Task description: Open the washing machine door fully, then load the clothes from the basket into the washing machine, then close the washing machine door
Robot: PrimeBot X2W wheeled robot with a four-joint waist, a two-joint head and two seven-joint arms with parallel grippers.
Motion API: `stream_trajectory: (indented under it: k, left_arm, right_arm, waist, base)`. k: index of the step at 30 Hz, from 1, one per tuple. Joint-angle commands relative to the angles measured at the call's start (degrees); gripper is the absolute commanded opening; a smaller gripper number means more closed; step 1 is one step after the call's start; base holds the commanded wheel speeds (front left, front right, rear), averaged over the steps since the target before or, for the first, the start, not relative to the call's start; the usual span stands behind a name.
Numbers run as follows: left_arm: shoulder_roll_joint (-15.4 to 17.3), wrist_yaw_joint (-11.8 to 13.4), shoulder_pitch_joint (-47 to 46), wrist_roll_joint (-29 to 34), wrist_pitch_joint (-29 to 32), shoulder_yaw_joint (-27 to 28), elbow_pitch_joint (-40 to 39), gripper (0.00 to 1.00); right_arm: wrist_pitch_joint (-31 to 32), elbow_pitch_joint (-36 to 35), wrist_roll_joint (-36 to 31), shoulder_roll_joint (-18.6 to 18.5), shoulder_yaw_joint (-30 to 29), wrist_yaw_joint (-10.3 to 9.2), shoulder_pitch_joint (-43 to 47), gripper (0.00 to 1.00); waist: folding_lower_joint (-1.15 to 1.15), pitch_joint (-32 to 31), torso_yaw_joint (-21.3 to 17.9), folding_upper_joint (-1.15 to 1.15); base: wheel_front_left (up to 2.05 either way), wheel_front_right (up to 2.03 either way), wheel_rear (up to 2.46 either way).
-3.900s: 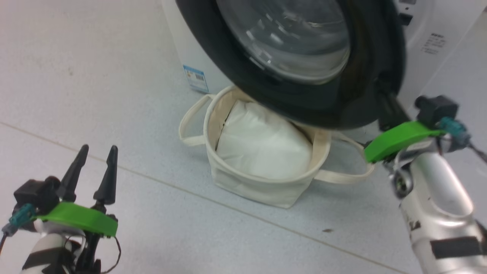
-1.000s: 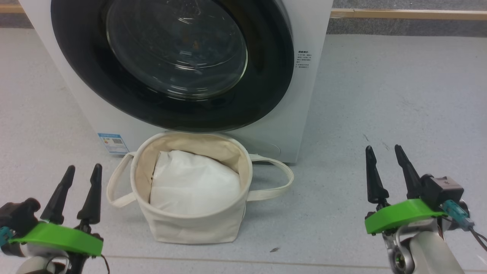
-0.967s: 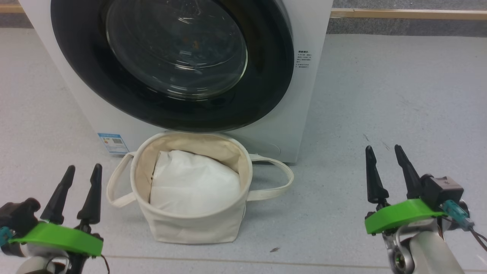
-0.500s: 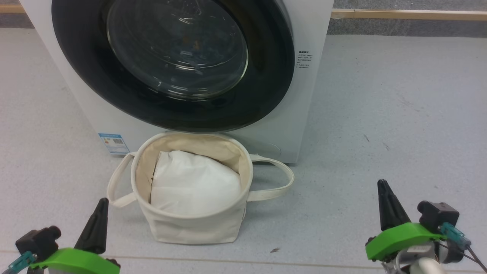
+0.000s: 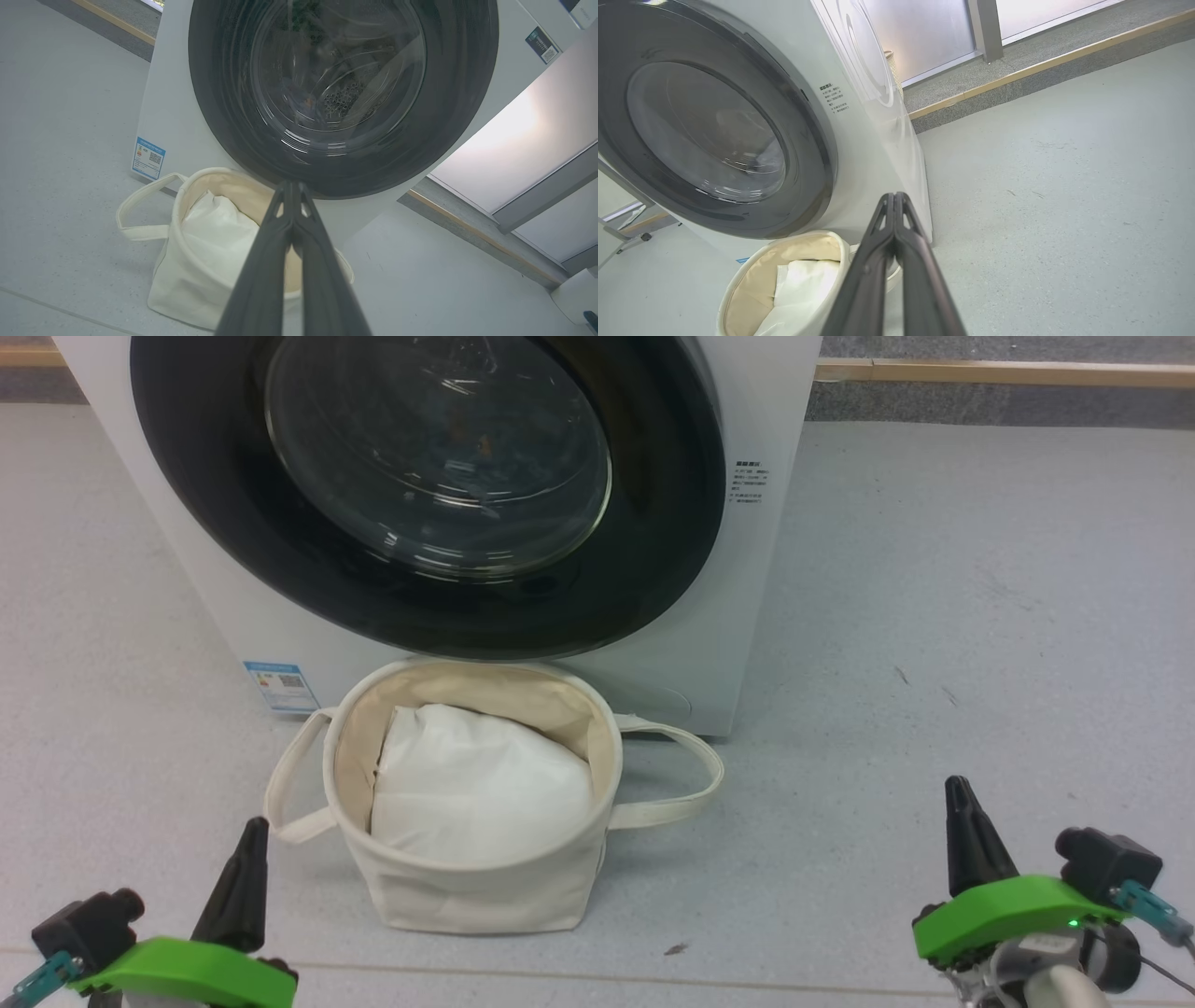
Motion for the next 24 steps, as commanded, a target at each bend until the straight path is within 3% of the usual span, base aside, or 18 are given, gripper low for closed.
stream_trajectory:
  k: [1,24]
  left_arm:
    - [0.7,-0.1,-2.2,-1.0,0.2,1.6,-2.1,0.0]
    - [-2.4,-0.2,-1.2,-11.9,4.2,4.2,-3.9,0.0]
  right_arm:
    - [0.4,-2.2,1.5,0.0,-0.3,0.0,-2.4,0.0]
    - [4.3,-3.3,16.8,0.3,-2.1,0.0,-1.6,0.0]
  waist:
    - [0.0,0.0,0.0,0.0]
    - [0.0,0.0,0.3,0.0]
  base:
    - [0.0,0.0,0.0]
    - [0.0,0.0,0.0]
